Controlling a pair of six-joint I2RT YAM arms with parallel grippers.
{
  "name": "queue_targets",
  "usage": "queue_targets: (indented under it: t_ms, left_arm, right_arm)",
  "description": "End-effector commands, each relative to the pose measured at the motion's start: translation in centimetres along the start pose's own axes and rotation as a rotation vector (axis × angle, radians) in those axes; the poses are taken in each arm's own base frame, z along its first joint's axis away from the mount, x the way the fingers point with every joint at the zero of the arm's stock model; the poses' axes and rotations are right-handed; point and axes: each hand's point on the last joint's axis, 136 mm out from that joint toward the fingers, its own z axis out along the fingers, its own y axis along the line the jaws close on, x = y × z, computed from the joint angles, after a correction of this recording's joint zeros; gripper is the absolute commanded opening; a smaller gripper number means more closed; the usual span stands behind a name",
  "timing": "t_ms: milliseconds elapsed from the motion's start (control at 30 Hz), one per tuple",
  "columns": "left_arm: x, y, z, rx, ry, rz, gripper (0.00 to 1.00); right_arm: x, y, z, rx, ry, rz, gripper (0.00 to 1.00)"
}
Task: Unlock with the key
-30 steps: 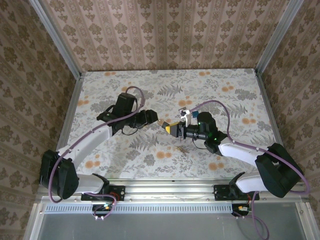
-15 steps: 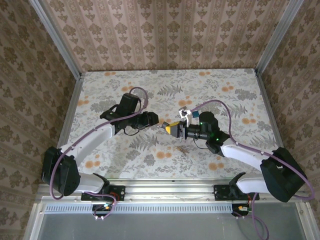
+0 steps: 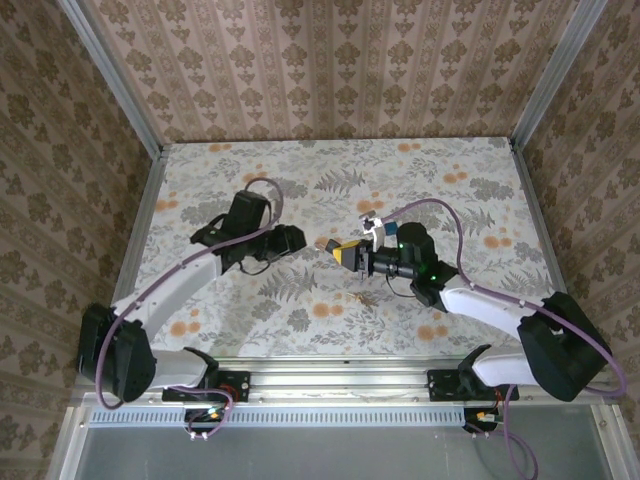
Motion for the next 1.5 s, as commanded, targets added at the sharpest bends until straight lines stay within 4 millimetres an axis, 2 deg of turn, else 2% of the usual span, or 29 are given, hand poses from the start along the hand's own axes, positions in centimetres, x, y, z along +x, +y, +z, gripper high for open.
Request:
queue_targets:
  t_ms: [0,200,367,467,633,833,967,1133,1333,1467]
  left_arm:
    - [-1.1,1.8,-2.1,-0.033,-0.113,-0.070,0.50]
    - [-1.9,2.7,-4.9,-0.032,-0.222,-0.087,0.53]
    - [-2.0,2.5,-5.7,-0.002,-0.254,-0.085,0.54]
    - [-2.1,2.2,-6.0,0.008,-0.258,-0.084,0.54]
    - [-2.2,2.0,-5.7,0.022,-0.256,-0.096,0.54]
    - [-2.0,2.1,-4.8,0.034,-0.229,-0.121,0.55]
    - [-2.1,1.9,-4.6,0.048,-0.226,-0.126,0.55]
    - [-1.8,2.1,-4.2,0.047,-0.216,-0.135,0.55]
    - [-1.6,2.4,-3.8,0.042,-0.206,-0.146,0.55]
    - [-1.6,2.5,-3.6,0.044,-0.201,-0.151,0.55]
  right_arm:
    - [-2.1,-0.4,0.9,0.029,-0.040,0.021,0.00]
    - [-1.1,-2.0,4.1,0.035,0.018,0.106,0.00]
    - [-0.3,-2.6,7.7,0.016,0.064,0.170,0.00]
    - [0.0,-2.5,10.1,-0.012,0.083,0.212,0.00]
    - [1.6,-2.9,14.2,-0.035,0.158,0.287,0.00]
    - [2.5,-4.4,16.9,-0.014,0.186,0.388,0.00]
    - [3.6,-5.9,18.2,0.023,0.209,0.448,0.00]
    - [4.5,-7.6,18.9,0.056,0.208,0.509,0.00]
    - [5.1,-8.9,18.9,0.049,0.183,0.590,0.00]
    - [5.5,-9.3,18.8,0.059,0.186,0.601,0.05]
